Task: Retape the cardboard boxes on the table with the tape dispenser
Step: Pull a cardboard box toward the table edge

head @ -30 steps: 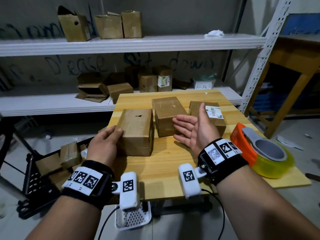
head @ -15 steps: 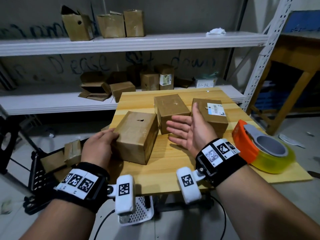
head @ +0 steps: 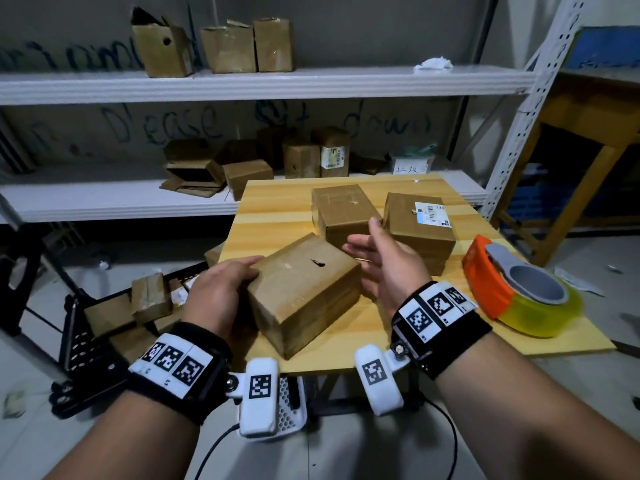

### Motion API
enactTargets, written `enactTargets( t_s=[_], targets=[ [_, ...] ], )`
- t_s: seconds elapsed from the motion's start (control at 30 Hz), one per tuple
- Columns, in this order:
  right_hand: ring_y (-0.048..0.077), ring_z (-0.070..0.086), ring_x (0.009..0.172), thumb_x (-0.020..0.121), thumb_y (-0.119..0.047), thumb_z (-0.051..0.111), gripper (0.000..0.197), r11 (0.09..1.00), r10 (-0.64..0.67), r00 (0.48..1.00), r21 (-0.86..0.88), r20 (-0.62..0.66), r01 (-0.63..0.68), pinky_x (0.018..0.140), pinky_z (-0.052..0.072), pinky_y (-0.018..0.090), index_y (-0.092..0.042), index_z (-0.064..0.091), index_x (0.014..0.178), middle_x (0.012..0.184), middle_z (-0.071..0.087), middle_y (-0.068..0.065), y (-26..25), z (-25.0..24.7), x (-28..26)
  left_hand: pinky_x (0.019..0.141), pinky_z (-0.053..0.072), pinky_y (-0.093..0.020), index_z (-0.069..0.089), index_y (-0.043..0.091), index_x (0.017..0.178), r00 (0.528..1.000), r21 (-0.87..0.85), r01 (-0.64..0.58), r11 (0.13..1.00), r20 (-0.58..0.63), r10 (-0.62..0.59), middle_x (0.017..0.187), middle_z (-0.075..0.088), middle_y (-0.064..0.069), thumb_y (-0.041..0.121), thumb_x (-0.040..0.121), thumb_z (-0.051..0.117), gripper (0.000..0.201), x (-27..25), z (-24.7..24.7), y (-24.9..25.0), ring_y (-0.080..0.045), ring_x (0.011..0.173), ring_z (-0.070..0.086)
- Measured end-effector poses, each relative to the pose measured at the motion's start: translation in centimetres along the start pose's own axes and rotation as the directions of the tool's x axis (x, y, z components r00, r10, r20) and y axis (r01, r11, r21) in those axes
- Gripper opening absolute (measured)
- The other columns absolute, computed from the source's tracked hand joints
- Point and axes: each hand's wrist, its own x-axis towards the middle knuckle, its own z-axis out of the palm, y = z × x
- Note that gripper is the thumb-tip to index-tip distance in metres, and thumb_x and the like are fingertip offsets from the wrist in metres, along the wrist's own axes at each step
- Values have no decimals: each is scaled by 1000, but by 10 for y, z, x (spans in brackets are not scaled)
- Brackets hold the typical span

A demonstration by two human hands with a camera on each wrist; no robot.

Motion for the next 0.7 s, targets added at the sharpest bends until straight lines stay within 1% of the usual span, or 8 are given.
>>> enactTargets(
  t_s=[0.07, 0.2, 0.27, 0.37, 0.43, 0.5, 0.57, 0.7],
  targets=[
    [22, 73, 109, 98, -51, 63, 39, 999, -45, 998, -7, -52, 45, 97, 56, 41, -17, 76, 114, 110, 80, 0, 2, -3, -2, 94, 56, -56, 80, 29, 109, 1000, 14, -8, 1000, 14, 8, 119, 70, -16, 28, 88, 65, 25, -2, 8, -1, -41, 111, 66],
    [21, 73, 111, 97, -25, 71, 19, 995, -97, 993, -19, -68, 96, 98, 56, 37, -15, 78, 112, 109, 80, 3, 2, -9, -4, 95, 56, -55, 80, 30, 104, 999, 35, -40, 999, 18, 39, 113, 74, -14, 33, 79, 76, 26, -4, 24, -1, -32, 100, 70],
    [19, 73, 111, 96, -22, 72, 18, 991, -111, 992, -85, -66, 106, 102, 56, 42, -20, 78, 112, 111, 79, 1, 4, -15, -3, 94, 56, -53, 78, 28, 107, 996, 56, -87, 995, 6, 87, 115, 73, -13, 37, 77, 80, 31, -2, 29, -2, -26, 93, 67],
    [17, 73, 109, 92, -24, 74, 19, 974, -159, 984, -175, -75, 144, 104, 56, 45, -25, 79, 111, 111, 79, -2, 7, -22, -2, 97, 57, -54, 75, 33, 110, 987, 128, -151, 980, -26, 156, 119, 73, -2, 41, 86, 79, 25, -2, 30, 2, -23, 105, 67],
    [15, 73, 108, 91, -22, 76, 21, 964, -174, 982, -216, -71, 155, 104, 56, 45, -26, 79, 112, 110, 79, -4, 8, -25, -2, 81, 59, -37, 74, 32, 113, 982, 157, -181, 971, -17, 186, 117, 72, 2, 31, 96, 72, 17, -2, 28, 5, -18, 98, 69],
    [14, 71, 107, 93, -18, 75, 23, 956, -182, 981, -243, -65, 162, 103, 57, 43, -23, 78, 115, 110, 77, -5, 9, -28, -5, 66, 52, -23, 74, 24, 116, 989, 122, -151, 981, 23, 149, 108, 71, -2, 18, 98, 67, 20, -1, 27, 6, -10, 79, 66],
    [13, 69, 107, 93, -19, 76, 23, 951, -192, 979, -259, -68, 168, 100, 58, 40, -22, 77, 116, 112, 75, -5, 8, -30, -8, 61, 50, -21, 75, 19, 114, 991, 103, -132, 986, 34, 129, 101, 69, -5, 6, 96, 62, 26, -5, 28, 8, -9, 70, 63],
    [16, 71, 106, 90, -17, 78, 23, 961, -181, 980, -226, -88, 158, 91, 60, 35, -21, 78, 113, 111, 75, -2, 5, -30, -12, 67, 50, -28, 75, 18, 112, 994, 69, -109, 992, 25, 107, 115, 68, -17, -2, 94, 60, 31, -9, 31, 11, -16, 76, 61]
  ],
)
